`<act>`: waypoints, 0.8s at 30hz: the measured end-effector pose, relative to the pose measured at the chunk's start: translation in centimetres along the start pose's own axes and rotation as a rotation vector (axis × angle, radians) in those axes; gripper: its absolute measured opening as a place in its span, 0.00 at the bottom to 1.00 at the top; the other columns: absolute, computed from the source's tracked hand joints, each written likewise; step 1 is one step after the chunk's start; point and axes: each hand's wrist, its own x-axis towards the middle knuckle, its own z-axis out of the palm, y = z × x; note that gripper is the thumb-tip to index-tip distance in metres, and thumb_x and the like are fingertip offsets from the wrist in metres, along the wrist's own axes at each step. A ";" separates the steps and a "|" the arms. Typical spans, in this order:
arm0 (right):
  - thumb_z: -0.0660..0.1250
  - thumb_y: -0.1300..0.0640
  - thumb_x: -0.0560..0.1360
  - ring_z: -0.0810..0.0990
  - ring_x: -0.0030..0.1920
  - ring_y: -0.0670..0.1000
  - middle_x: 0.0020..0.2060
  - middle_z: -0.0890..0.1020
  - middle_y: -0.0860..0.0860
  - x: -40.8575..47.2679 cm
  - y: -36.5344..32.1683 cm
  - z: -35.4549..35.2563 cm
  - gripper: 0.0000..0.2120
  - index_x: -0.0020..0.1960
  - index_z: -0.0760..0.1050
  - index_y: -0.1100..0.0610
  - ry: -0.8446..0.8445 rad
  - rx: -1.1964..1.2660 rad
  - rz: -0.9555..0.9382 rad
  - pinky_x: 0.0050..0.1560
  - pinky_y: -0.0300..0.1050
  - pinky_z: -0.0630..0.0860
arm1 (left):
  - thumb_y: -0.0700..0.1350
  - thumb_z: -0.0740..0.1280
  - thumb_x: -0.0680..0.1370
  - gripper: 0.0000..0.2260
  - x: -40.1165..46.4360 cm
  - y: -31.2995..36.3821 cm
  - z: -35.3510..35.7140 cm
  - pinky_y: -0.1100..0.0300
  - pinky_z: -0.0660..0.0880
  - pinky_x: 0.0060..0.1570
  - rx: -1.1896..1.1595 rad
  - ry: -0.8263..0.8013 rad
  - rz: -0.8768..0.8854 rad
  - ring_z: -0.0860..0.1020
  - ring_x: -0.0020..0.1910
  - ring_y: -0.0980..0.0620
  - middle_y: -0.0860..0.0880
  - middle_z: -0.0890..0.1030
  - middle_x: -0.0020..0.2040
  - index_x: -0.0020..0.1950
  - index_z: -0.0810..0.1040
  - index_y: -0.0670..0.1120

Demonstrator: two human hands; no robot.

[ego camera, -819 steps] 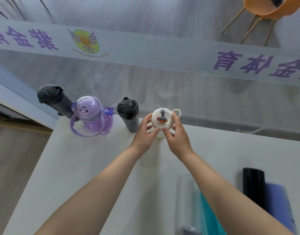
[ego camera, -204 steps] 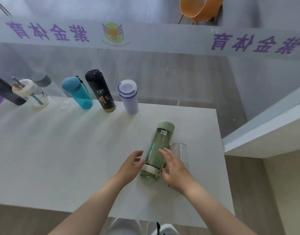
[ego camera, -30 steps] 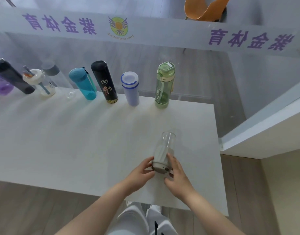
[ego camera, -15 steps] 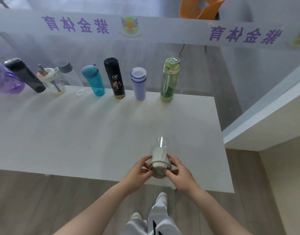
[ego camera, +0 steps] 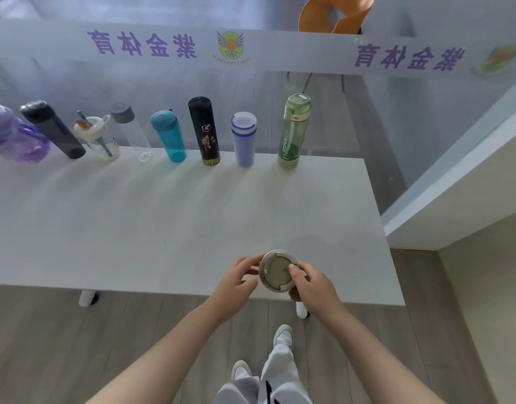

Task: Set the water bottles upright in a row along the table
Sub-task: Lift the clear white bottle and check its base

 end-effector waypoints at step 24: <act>0.73 0.49 0.72 0.70 0.66 0.44 0.70 0.64 0.43 -0.2 0.0 0.9 0.41 0.76 0.53 0.42 0.075 -0.147 -0.270 0.62 0.43 0.72 | 0.46 0.67 0.77 0.26 3.1 -1.8 1.3 0.62 0.77 0.50 0.072 -0.060 -0.089 0.82 0.52 0.61 0.60 0.73 0.65 0.69 0.62 0.66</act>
